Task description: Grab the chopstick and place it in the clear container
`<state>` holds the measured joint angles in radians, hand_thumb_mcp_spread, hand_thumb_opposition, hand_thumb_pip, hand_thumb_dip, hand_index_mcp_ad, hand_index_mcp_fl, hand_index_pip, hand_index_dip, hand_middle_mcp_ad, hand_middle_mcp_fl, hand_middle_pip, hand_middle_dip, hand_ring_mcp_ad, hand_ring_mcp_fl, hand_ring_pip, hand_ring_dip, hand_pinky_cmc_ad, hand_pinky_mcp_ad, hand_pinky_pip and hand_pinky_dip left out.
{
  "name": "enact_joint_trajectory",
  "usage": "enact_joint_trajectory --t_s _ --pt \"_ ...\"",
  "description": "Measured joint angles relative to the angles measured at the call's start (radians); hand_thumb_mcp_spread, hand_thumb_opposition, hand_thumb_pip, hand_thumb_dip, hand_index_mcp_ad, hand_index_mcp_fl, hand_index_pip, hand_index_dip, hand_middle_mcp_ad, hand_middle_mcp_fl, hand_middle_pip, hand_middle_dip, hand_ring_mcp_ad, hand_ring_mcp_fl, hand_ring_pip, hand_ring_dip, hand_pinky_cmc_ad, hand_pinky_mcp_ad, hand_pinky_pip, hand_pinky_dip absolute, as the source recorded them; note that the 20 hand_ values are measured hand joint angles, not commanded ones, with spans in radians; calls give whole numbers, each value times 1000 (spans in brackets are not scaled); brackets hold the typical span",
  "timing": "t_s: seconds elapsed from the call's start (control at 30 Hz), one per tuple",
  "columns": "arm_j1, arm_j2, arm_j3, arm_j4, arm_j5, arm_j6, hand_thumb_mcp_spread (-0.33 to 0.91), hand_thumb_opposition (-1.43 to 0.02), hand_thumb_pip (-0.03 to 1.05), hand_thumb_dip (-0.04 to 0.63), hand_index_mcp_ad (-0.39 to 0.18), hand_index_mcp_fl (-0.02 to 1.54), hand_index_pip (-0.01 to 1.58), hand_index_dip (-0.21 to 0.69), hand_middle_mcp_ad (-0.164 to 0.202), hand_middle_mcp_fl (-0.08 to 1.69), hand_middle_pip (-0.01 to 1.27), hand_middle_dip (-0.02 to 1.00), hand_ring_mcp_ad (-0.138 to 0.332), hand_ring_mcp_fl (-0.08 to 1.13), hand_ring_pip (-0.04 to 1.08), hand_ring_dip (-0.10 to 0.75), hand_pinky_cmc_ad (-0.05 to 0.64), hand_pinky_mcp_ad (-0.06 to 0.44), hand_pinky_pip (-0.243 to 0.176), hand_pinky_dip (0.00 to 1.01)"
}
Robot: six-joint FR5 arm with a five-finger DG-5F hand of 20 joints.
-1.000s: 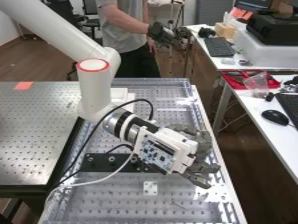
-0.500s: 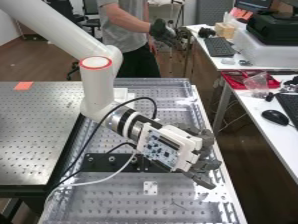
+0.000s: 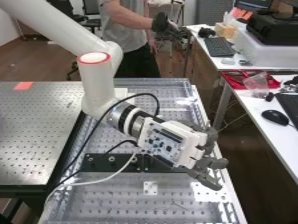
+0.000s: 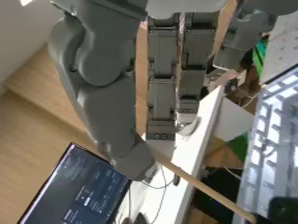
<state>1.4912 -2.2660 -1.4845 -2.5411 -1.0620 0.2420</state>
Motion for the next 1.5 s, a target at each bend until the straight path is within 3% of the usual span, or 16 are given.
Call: enact_joint_trajectory --t_s 0.23,0.53,0.73,0.97,1.1,1.5 --pt "-8 14 25 1 -13 -47 742 -1077 497 300 -152 1072 813 112 77 1185 469 606 68 648 101 466 293 199 -28 180" --pt "-14 43 75 -54 -40 -126 738 -1084 501 300 -166 1091 812 112 75 1203 469 599 73 661 101 468 293 209 -28 180" --pt "-13 74 105 -106 -58 -206 740 -1084 501 300 -159 1093 812 112 75 1203 469 599 70 681 98 468 293 216 -12 180" --pt "0 125 117 -154 -80 -340 735 -1084 501 300 -161 1100 798 126 77 1203 468 599 70 705 98 469 295 215 -12 180" --pt "19 183 89 -169 -83 -417 730 -1080 501 300 -161 1100 798 126 75 1203 468 599 73 702 98 468 312 215 -12 176" --pt "142 356 -107 -158 -48 -532 724 -1093 501 300 -159 1121 775 124 75 1204 468 599 51 768 101 475 309 215 5 180"
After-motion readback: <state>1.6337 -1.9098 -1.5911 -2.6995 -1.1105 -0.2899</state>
